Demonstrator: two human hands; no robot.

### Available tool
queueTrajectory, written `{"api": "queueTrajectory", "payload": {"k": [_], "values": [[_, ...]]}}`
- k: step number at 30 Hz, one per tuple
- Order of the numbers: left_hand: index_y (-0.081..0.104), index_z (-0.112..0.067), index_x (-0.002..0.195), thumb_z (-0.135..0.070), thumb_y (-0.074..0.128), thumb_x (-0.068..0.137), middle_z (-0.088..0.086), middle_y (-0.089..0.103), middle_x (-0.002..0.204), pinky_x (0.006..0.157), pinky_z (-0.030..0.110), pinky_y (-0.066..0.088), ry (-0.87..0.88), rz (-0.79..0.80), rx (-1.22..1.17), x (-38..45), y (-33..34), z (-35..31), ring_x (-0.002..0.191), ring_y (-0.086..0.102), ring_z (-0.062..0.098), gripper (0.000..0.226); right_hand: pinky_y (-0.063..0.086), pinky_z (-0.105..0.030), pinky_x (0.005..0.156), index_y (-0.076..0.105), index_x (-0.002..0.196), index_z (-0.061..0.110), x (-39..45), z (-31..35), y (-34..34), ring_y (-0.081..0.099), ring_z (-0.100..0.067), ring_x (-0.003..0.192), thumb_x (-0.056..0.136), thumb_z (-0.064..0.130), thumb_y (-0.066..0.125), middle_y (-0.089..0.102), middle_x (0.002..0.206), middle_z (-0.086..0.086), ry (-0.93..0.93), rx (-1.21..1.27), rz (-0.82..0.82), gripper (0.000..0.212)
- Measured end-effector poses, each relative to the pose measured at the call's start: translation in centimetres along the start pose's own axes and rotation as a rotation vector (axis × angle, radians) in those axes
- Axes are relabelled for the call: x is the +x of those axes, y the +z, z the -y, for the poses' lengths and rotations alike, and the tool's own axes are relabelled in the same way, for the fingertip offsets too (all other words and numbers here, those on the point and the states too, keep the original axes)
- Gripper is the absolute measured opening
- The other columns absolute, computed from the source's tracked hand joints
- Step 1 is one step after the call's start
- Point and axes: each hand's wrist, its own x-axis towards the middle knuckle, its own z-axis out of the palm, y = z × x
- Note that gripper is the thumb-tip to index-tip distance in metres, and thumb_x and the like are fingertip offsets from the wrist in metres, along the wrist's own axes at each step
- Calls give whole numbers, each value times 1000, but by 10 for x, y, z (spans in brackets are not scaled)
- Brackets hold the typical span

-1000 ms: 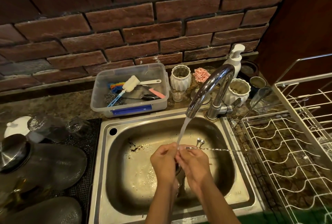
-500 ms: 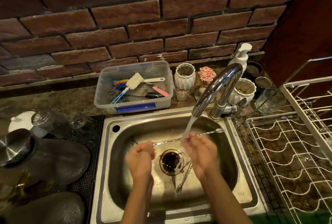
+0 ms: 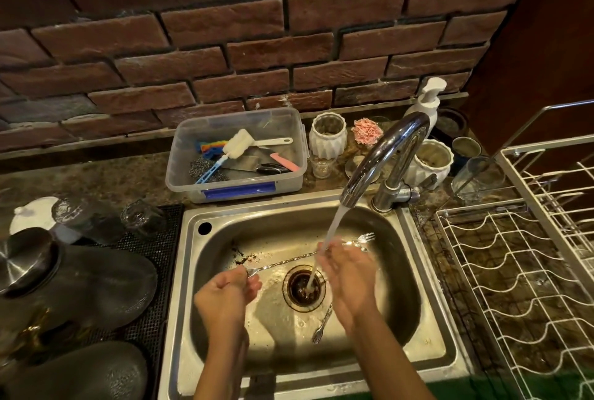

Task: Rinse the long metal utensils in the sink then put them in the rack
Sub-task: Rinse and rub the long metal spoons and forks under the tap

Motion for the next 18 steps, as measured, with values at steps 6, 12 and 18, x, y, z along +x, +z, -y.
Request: {"api": "queueTrajectory", "payload": {"k": [6,12,18], "values": [[68,7,94,4,63,94,19,70,70,45,16,54,5,-24,-10,13,-24,2,51,69,15,5,61,-27,80,70,96,-6,-8,-15,14,76,-24,94,93,4,65,78,94,-13,52,-107,128,12],[64,10,100,5,61,96,21,67,79,47,15,56,-9,-81,-53,34,-59,-2,45,68,8,8,60,-25,68,65,93,-5,-1,-9,11,68,-21,76,96,-5,56,68,86,-14,-75,-167,9,10],[65,8,98,5,60,96,22,66,78,51,18,59,14,-111,-73,27,-68,2,45,68,8,6,62,-32,71,70,87,6,-3,-7,20,72,-19,68,103,20,53,73,73,-11,-71,-125,25,28]]}}
